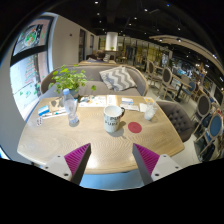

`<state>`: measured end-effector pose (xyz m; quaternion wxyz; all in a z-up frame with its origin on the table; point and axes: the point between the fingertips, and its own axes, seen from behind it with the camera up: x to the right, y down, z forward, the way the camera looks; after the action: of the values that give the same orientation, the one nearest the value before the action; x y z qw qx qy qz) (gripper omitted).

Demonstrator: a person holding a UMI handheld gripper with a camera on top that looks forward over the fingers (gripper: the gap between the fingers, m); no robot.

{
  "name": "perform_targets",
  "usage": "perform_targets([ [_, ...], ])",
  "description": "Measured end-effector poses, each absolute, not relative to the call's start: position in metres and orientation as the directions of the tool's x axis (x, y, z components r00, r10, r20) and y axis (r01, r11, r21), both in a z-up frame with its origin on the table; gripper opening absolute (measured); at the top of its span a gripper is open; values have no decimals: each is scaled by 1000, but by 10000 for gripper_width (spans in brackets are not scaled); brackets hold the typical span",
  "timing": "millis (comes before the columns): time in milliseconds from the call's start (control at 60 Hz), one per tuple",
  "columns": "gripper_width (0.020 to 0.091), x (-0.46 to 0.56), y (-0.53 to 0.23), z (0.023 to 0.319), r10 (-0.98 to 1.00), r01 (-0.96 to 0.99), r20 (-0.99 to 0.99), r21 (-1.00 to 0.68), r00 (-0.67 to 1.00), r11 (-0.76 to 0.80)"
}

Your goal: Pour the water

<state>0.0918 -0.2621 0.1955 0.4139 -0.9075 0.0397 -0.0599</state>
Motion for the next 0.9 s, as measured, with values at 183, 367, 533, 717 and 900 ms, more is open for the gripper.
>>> perform_targets([
  [183,855,50,-251,186,-125,-23,82,-747,989,-665],
  [367,856,-5,-235,182,-109,-24,63,-753,992,-658],
  [533,856,-62,-202,177,-78,-41,9,-781,997,-623],
  [717,861,-101,-132,172,-23,-47,-41,-827,999,-560],
  [900,857,-111,-45,143,1,-14,-17,-865,1000,-502],
])
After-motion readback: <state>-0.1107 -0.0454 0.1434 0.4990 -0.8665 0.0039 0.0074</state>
